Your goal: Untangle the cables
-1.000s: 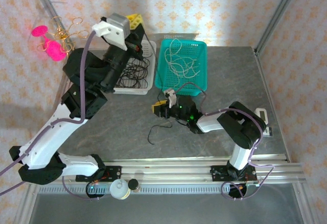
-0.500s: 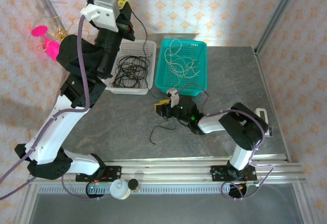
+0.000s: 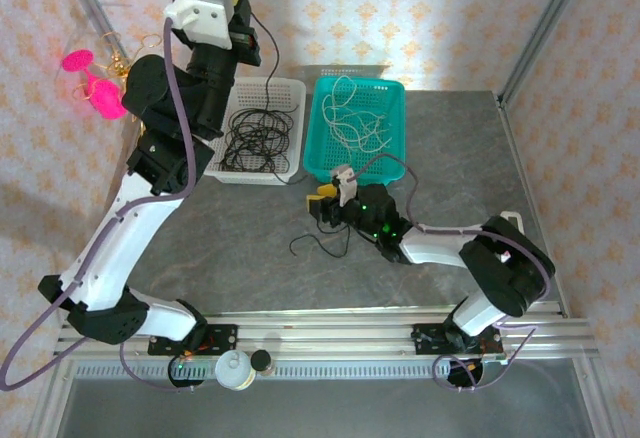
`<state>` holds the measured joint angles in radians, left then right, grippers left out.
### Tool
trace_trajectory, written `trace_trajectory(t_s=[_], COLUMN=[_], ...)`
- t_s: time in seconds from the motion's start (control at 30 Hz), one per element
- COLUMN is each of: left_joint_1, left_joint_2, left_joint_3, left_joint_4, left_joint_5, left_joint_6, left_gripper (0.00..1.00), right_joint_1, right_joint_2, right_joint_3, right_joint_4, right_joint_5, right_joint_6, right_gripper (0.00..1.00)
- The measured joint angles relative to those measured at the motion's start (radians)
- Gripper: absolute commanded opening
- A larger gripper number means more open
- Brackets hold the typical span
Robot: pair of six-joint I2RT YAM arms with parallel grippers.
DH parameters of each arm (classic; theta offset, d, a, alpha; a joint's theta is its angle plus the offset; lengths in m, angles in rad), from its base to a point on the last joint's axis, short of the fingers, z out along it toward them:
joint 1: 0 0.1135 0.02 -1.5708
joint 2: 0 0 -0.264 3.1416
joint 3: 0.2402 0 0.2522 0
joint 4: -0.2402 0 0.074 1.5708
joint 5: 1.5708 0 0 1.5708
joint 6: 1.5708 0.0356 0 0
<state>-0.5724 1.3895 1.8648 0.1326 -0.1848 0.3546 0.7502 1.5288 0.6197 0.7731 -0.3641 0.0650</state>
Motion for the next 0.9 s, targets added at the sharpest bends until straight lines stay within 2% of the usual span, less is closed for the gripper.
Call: trace_trajectory(t_s=[0.2, 0.37, 0.7, 0.9], left_joint_1=[0.064, 0.154, 0.352, 0.396], left_joint_2=[0.037, 0.094, 0.323, 0.426], left_joint_3=[0.001, 0.001, -0.002, -0.093], left_joint_4=[0.009, 0.012, 0.014, 0.022], left_joint_5=[0.003, 0.028, 0.076, 0.092], left_joint_6=[0.005, -0.025, -0.124, -0.197], left_gripper=[0.0, 0.0, 0.0, 0.0], right_joint_1=[0.0, 0.0, 0.0, 0.0], right_joint_2=[-0.084, -0.187, -0.46, -0.541], right_joint_3=[-0.012, -0.028, -0.19, -0.245], right_joint_4=[-0.056, -0.132, -0.322, -0.406], right_joint_5=[0.024, 0.034, 0.119, 0.157], right_joint_6=[-0.014, 0.001, 0.074, 0.124], right_gripper=[0.54, 0.52, 0.52, 0.52])
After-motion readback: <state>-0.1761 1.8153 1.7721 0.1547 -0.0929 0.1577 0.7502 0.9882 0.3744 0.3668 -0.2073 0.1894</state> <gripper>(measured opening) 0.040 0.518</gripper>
